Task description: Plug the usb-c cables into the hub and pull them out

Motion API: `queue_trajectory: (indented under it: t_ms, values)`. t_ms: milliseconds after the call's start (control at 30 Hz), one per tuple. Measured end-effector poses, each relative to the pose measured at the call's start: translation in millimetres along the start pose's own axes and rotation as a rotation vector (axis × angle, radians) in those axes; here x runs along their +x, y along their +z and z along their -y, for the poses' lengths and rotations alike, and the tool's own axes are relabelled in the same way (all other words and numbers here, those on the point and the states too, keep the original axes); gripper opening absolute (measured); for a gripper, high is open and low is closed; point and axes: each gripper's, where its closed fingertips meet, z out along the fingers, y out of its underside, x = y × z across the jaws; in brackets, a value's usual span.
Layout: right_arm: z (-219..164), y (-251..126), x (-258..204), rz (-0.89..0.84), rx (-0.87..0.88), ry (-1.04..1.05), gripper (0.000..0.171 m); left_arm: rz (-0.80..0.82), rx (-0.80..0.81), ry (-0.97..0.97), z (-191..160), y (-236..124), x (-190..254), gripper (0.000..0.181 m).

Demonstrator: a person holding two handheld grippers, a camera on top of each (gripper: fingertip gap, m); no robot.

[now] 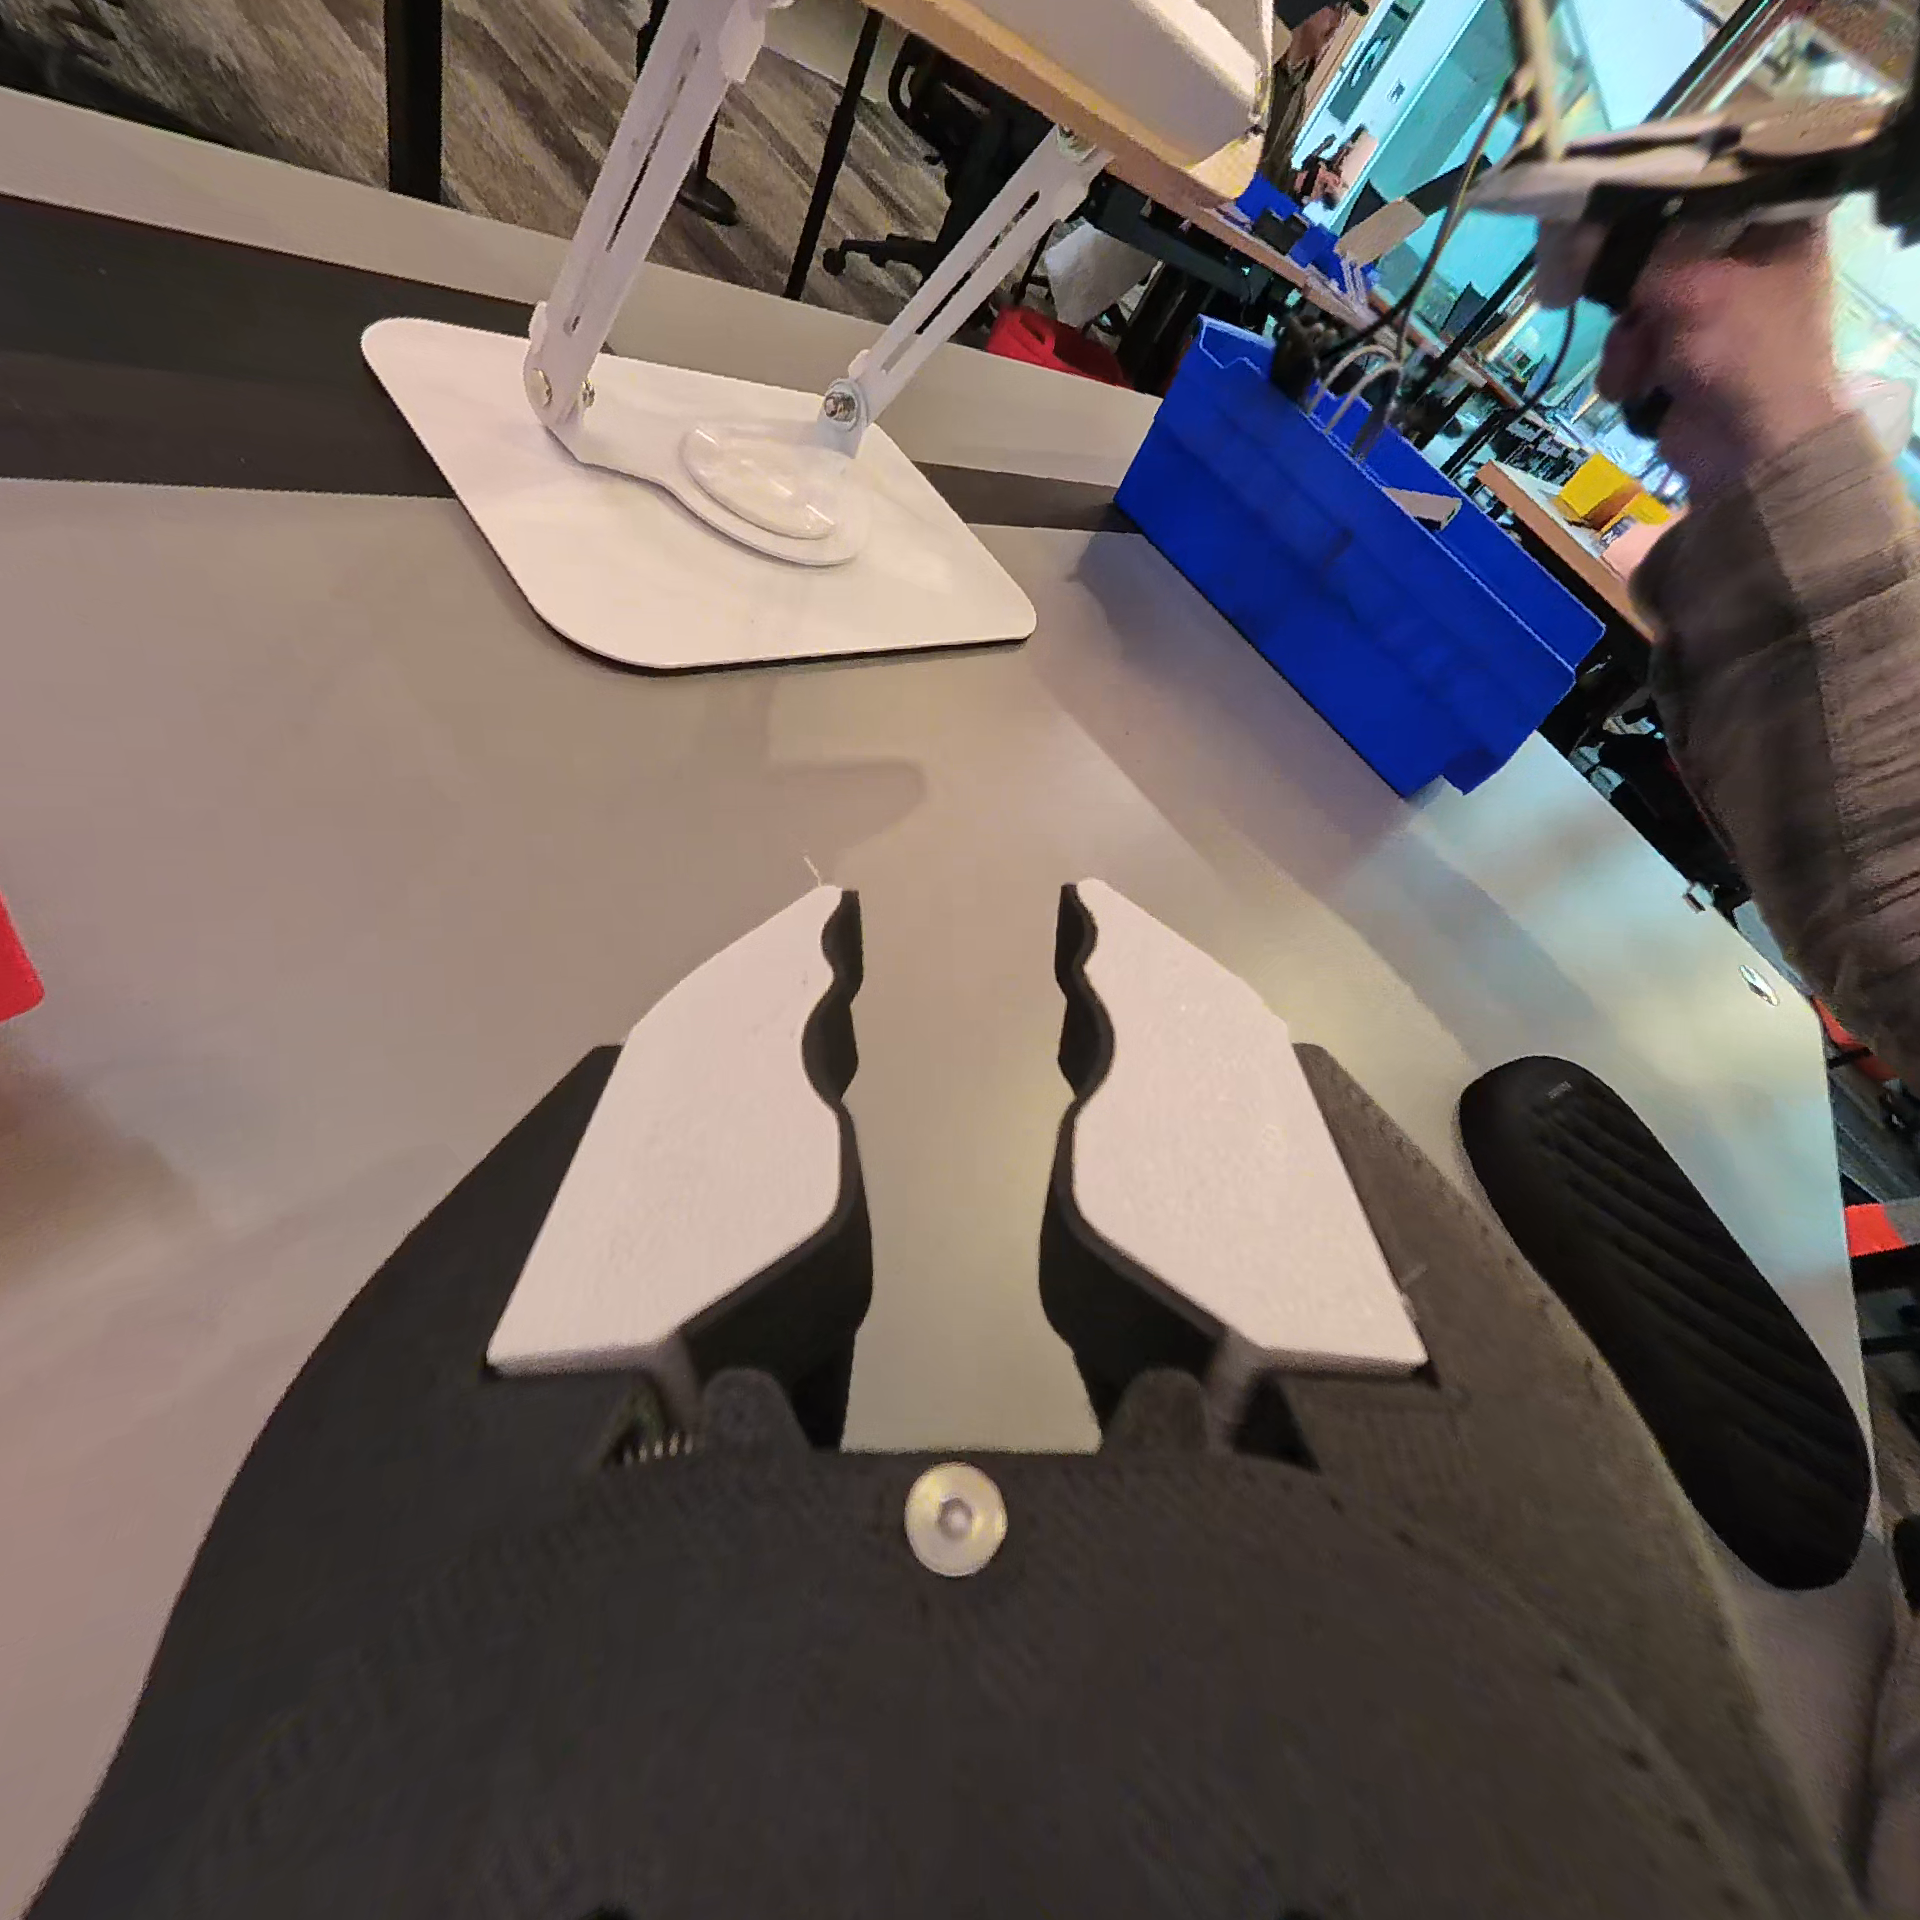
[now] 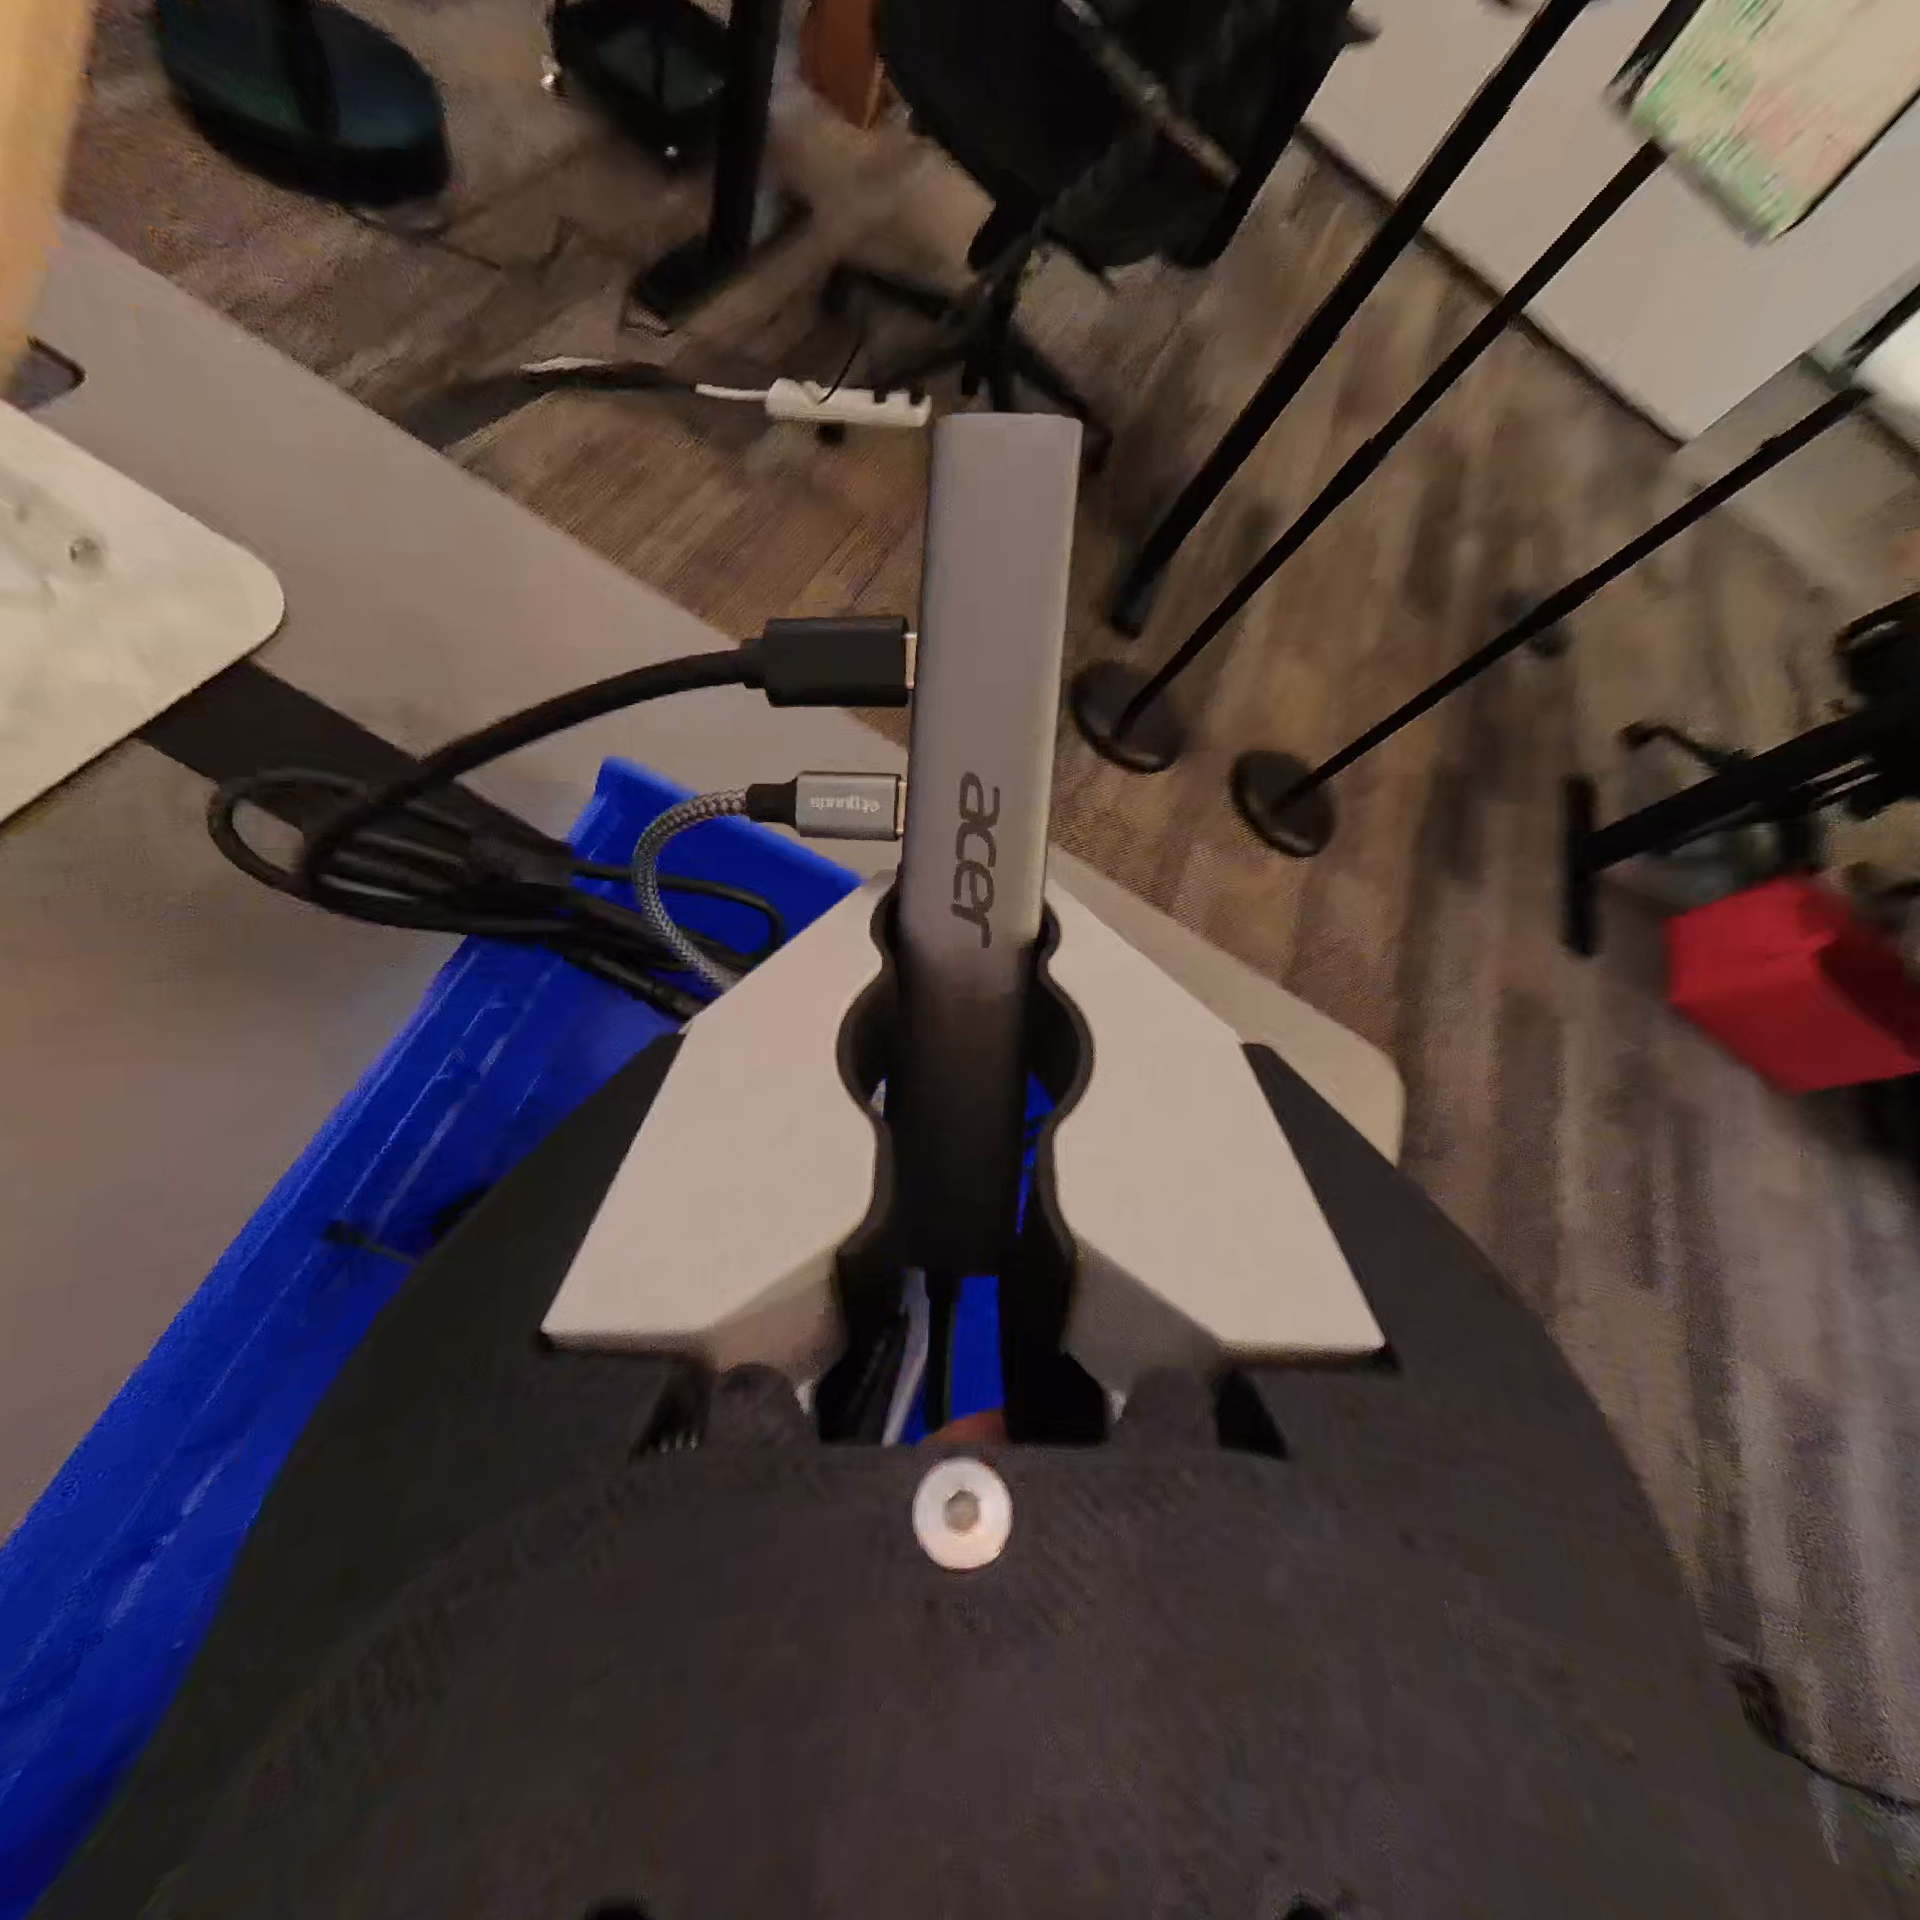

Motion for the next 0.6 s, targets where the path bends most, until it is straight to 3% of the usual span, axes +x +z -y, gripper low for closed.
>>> queue_trajectory:
  t_ms: [267,600]
  values:
    - [-82.1,43.9,-16.3,0.102,-0.222,0.023,0.016,0.002,-0.013,-0.002,-3.1,2.4,-1.8,0.036]
    - [-142.7,70.0,-26.6,0.113,-0.599,-0.232,0.016,0.006,-0.031,0.007,-6.9,5.8,-1.0,0.036]
